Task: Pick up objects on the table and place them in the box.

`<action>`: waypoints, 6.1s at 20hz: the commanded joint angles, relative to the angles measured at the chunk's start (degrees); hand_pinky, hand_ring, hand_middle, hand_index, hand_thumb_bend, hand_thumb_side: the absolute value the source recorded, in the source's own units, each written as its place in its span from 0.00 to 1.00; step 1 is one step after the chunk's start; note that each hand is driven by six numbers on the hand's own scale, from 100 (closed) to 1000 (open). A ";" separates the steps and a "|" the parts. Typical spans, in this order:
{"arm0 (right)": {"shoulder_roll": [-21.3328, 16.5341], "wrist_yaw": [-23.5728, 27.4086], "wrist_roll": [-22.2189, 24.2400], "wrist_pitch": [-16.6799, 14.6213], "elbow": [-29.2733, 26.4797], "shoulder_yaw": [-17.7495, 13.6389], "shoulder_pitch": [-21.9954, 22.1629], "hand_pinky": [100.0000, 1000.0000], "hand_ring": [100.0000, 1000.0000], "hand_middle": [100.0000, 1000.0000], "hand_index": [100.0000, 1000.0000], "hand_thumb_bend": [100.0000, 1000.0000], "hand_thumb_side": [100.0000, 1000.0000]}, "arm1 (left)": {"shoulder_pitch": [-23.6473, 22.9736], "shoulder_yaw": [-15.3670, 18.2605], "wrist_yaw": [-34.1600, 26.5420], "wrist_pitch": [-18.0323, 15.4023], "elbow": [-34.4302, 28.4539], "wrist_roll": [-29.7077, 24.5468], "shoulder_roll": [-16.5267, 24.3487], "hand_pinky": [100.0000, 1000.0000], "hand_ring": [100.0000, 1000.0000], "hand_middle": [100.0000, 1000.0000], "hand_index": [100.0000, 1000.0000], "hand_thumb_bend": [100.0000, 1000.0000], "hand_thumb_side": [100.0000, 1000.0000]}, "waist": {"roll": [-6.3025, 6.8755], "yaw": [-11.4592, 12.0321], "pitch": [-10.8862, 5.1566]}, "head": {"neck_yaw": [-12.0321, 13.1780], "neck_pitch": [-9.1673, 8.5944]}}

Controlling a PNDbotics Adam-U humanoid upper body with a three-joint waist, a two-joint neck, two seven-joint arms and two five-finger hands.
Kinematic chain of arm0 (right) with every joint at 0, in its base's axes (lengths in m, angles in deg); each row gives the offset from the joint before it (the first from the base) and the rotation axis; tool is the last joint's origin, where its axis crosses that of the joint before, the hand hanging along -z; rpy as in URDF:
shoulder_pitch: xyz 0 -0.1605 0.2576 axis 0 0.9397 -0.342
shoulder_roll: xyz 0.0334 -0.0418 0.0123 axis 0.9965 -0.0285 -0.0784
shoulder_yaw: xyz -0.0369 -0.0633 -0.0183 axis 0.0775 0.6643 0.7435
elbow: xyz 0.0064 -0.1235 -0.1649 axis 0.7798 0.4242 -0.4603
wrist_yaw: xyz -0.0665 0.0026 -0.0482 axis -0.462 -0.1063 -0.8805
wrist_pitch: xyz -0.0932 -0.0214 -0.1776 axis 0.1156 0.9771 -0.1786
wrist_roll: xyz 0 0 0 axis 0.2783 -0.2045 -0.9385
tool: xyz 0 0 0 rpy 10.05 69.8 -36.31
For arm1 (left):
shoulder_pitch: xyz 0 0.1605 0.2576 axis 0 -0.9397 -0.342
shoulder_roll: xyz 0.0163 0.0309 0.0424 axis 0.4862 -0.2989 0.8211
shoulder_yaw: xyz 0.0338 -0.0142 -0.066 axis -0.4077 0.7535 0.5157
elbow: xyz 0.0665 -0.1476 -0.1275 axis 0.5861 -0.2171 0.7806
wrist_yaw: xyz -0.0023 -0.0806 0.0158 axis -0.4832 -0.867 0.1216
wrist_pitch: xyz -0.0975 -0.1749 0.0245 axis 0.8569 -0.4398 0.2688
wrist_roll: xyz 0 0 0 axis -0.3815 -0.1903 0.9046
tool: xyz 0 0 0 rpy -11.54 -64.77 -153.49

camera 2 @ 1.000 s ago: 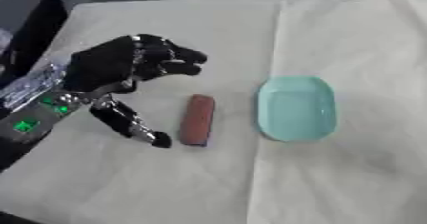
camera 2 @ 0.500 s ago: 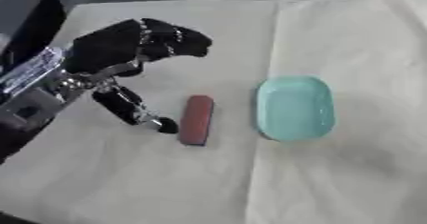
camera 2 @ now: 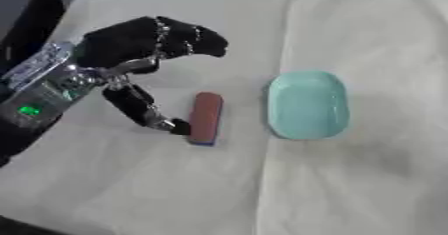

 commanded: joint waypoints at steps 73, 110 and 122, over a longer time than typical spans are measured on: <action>-0.89 1.22 1.52 -0.14 -0.77 -0.09 -1.72 0.10 0.29 0.58 0.80 0.00 0.77 | 1.32 -4.24 18.86 5.01 11.83 -10.13 -4.23 0.64 0.77 0.84 0.94 0.60 0.58 | 0.43 -1.37 0.95 | -1.27 1.90; -1.03 1.62 2.14 0.13 -0.77 -0.06 -1.62 0.10 0.29 0.57 0.80 0.00 0.75 | -2.69 -5.23 20.89 5.31 9.71 -4.97 -4.42 0.00 0.27 0.26 0.41 0.49 0.00 | 0.71 -1.48 0.93 | -1.42 1.85; -1.14 1.80 2.78 0.52 -0.77 -0.03 -1.08 0.10 0.29 0.57 0.80 0.00 0.75 | -0.11 -0.32 16.26 8.18 4.26 -5.51 0.17 0.02 0.30 0.28 0.43 0.49 0.00 | 0.98 -1.19 0.27 | -1.46 1.23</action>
